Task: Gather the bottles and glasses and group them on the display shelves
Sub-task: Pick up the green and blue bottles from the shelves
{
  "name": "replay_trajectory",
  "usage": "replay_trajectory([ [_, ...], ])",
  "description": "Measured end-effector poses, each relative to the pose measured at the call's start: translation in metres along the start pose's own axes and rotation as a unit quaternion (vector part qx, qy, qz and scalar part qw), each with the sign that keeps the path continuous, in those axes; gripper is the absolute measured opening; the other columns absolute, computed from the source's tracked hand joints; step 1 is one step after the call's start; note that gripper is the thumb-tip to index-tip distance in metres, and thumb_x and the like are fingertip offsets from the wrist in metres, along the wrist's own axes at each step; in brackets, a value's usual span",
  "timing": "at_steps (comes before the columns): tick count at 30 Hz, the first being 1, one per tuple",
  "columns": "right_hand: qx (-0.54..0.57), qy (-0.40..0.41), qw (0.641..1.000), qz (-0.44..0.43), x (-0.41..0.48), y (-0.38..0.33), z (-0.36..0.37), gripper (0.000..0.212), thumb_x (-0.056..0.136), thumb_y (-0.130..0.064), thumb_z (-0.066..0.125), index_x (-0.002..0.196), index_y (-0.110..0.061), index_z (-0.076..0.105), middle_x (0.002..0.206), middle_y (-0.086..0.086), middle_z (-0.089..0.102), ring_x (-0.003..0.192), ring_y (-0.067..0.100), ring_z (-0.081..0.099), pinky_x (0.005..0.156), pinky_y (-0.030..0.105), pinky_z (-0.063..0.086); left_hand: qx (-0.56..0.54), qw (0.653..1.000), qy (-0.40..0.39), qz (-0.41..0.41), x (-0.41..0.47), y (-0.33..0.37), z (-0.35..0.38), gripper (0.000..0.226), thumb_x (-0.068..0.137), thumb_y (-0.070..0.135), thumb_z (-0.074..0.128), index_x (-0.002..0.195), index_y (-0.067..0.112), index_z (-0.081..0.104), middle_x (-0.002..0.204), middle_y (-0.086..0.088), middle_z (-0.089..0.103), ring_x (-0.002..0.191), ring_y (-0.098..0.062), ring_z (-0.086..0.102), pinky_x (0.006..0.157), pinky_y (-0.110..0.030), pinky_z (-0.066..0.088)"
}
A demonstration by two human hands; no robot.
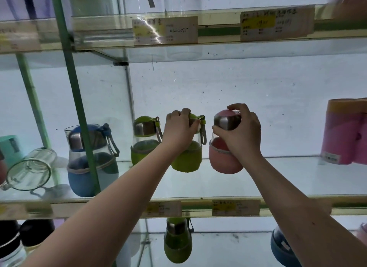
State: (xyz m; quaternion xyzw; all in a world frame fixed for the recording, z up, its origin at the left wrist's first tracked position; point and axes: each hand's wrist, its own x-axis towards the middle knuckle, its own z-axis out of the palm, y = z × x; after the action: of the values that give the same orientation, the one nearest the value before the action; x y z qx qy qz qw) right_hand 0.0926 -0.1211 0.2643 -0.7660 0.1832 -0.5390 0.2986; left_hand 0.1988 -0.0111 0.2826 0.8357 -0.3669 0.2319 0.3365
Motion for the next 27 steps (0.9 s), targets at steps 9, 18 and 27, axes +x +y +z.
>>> replay_trajectory([
  [9, -0.006, -0.021, 1.000, 0.004, 0.004, 0.000, 0.008, 0.057, 0.066, -0.034, 0.081, 0.113, -0.028, 0.052, 0.110, 0.003, 0.053, 0.107, 0.021, 0.050, 0.076, 0.026, 0.037, 0.090, 0.994, 0.000, 0.063, -0.003, -0.005, -0.005, 0.043, 0.091, 0.023, 0.057, 0.130, 0.008, 0.047, 0.131, -0.012, 0.047, 0.122, -0.030, 0.040, 0.097, -0.032, 0.034],
  [18, 0.002, -0.045, 0.999, 0.021, 0.005, 0.006, 0.022, 0.058, 0.067, -0.032, 0.081, 0.115, -0.023, 0.049, 0.115, 0.006, 0.052, 0.112, 0.022, 0.048, 0.077, 0.026, 0.036, 0.099, 0.992, -0.017, 0.081, -0.001, -0.015, -0.010, 0.041, 0.093, 0.021, 0.055, 0.130, 0.007, 0.045, 0.132, -0.012, 0.045, 0.121, -0.031, 0.042, 0.105, -0.034, 0.028],
  [27, 0.015, -0.057, 0.998, 0.034, 0.015, 0.006, 0.036, 0.061, 0.066, -0.031, 0.082, 0.117, -0.021, 0.050, 0.115, 0.008, 0.054, 0.110, 0.023, 0.050, 0.080, 0.026, 0.038, 0.203, 0.975, 0.016, 0.094, -0.002, -0.016, -0.003, 0.040, 0.094, 0.027, 0.046, 0.131, 0.012, 0.040, 0.133, -0.007, 0.047, 0.127, -0.027, 0.039, 0.109, -0.041, 0.025],
])
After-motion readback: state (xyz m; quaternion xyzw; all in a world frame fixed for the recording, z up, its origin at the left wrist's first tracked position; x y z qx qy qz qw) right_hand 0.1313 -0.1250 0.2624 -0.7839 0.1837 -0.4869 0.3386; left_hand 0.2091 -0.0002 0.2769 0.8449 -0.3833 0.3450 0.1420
